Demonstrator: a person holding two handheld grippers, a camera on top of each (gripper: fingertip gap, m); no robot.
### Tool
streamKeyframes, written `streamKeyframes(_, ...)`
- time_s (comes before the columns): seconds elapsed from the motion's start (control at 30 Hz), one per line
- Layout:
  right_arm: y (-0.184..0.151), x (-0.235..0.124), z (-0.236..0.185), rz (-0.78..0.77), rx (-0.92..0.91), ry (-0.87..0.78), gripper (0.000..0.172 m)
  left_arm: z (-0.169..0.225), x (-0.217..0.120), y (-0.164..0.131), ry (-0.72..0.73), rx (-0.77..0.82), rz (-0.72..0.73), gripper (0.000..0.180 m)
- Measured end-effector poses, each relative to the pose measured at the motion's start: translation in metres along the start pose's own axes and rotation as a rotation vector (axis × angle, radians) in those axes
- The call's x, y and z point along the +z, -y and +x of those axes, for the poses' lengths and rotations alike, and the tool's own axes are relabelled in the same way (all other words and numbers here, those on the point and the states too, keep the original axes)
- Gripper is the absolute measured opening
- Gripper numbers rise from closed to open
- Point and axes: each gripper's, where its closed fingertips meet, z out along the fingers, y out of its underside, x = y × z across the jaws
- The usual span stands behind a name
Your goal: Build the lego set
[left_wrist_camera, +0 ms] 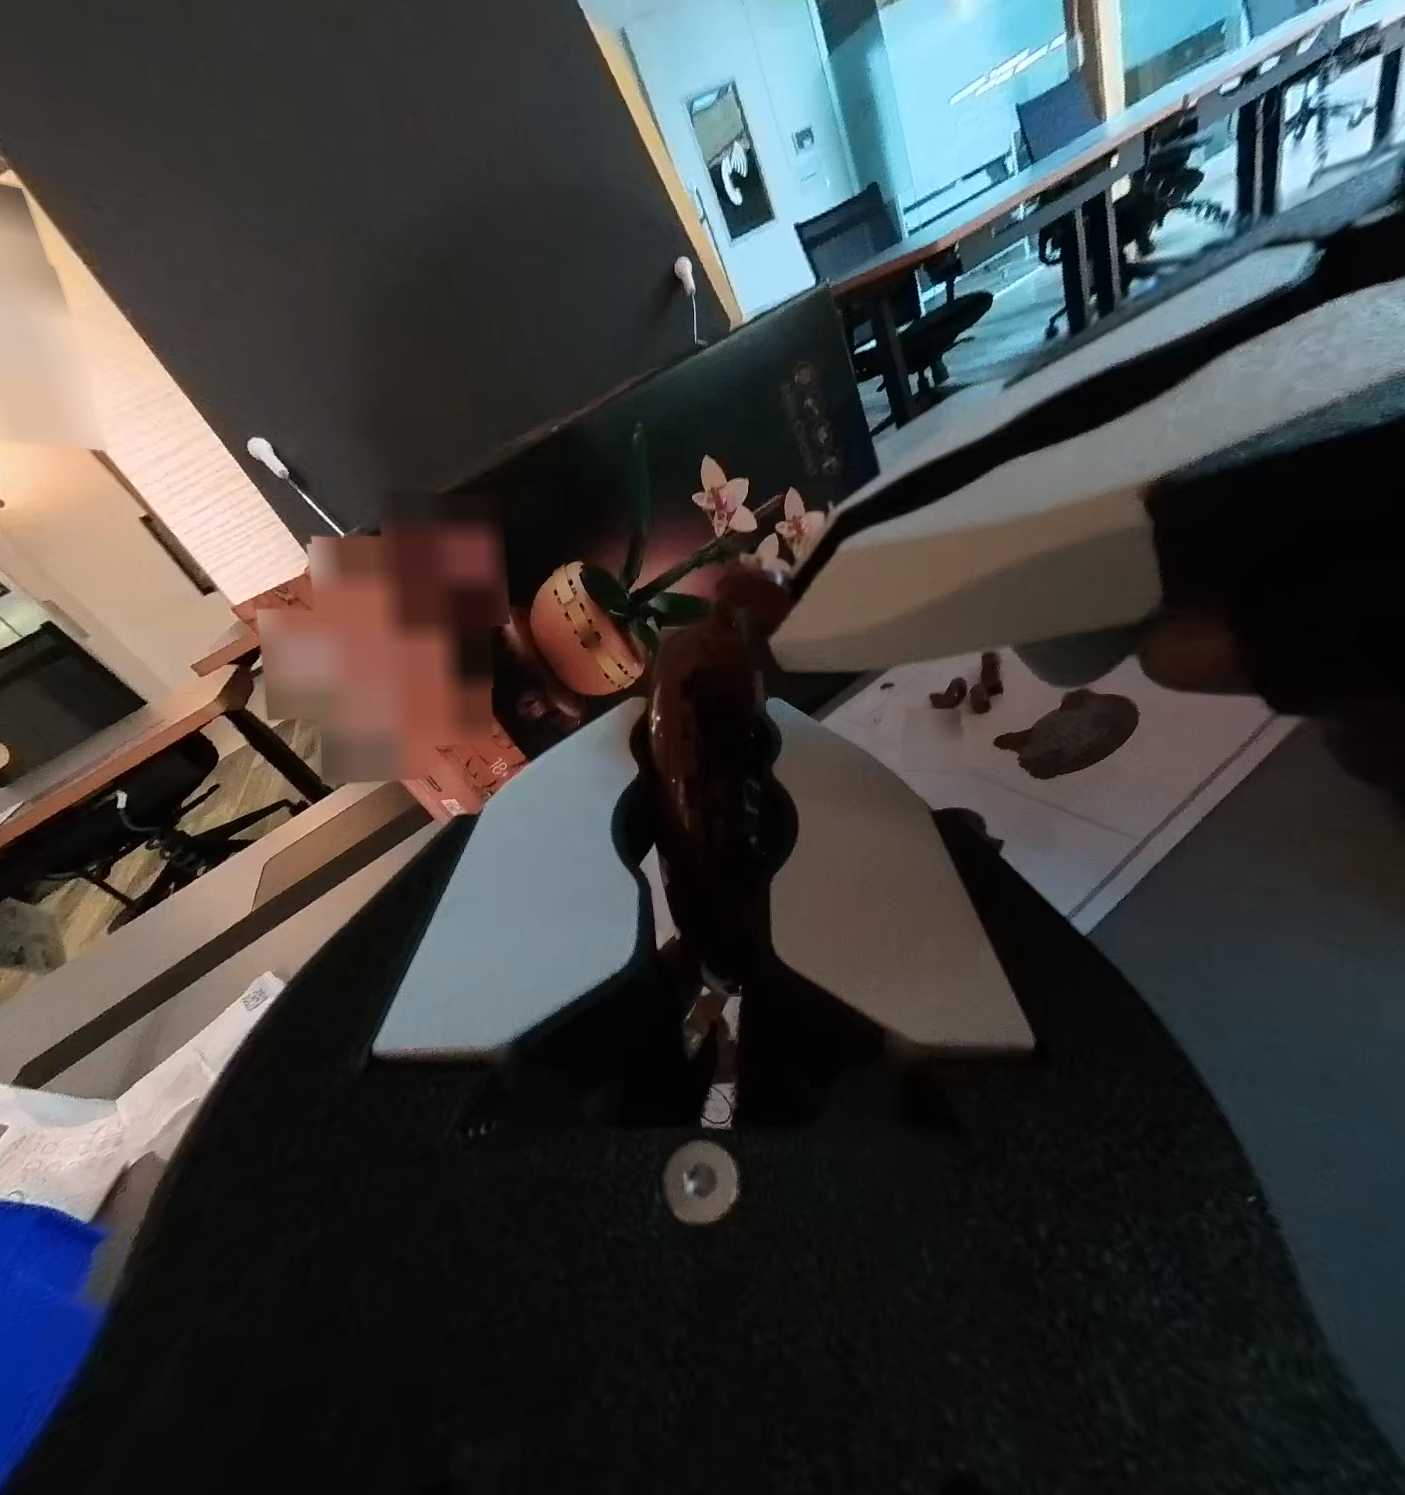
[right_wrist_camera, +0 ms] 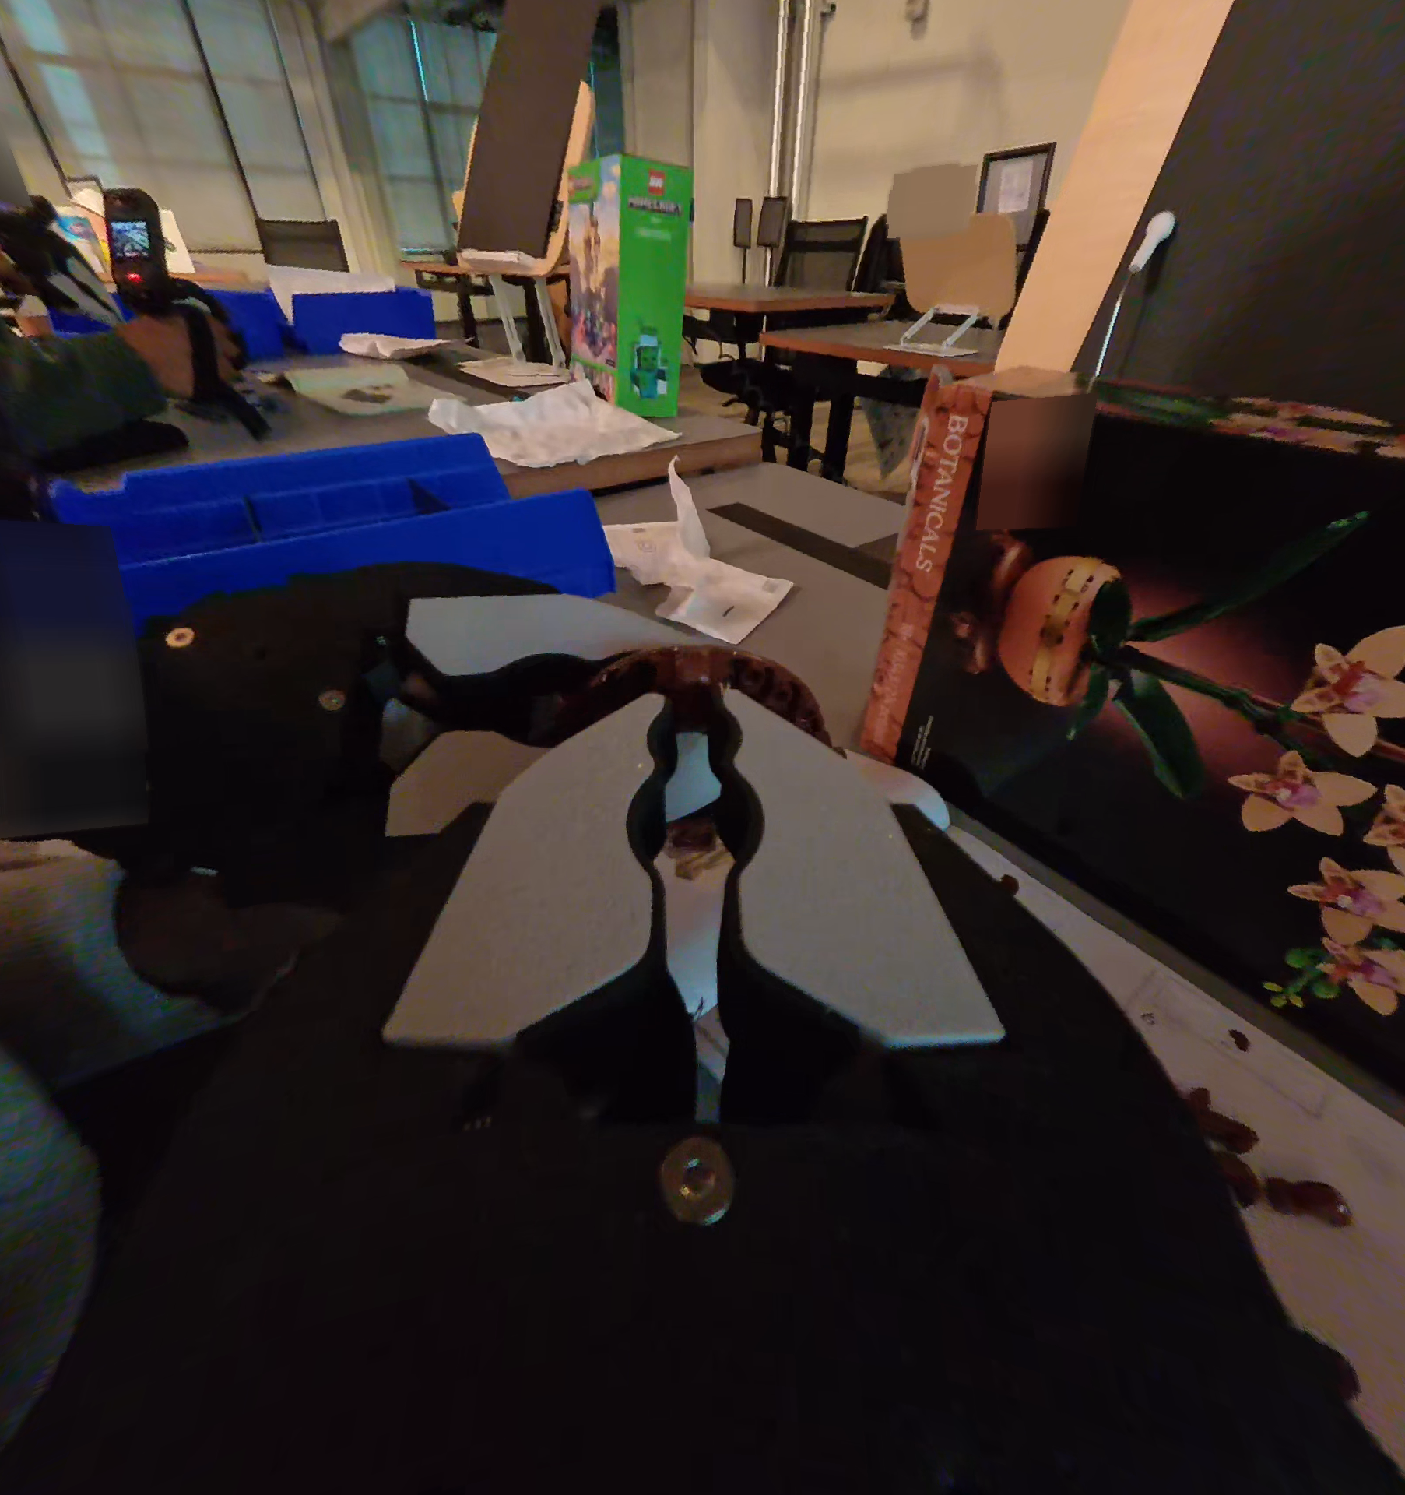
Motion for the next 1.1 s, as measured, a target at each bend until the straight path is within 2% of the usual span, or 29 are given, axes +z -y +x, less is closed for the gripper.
streamKeyframes(0.23,-0.004,0.001,0.004,-0.006,-0.008,-0.015,0.005,0.005,0.002,-0.002,-0.005,0.044,-0.023,0.021)
streamKeyframes(0.8,-0.014,0.004,0.003,-0.074,0.045,0.021,0.005,0.009,0.001,-0.009,-0.046,-0.047,-0.054,0.020)
streamKeyframes(1.1,-0.016,0.001,0.000,-0.136,0.010,0.064,0.005,0.006,-0.003,-0.004,0.004,0.087,-0.026,0.020)
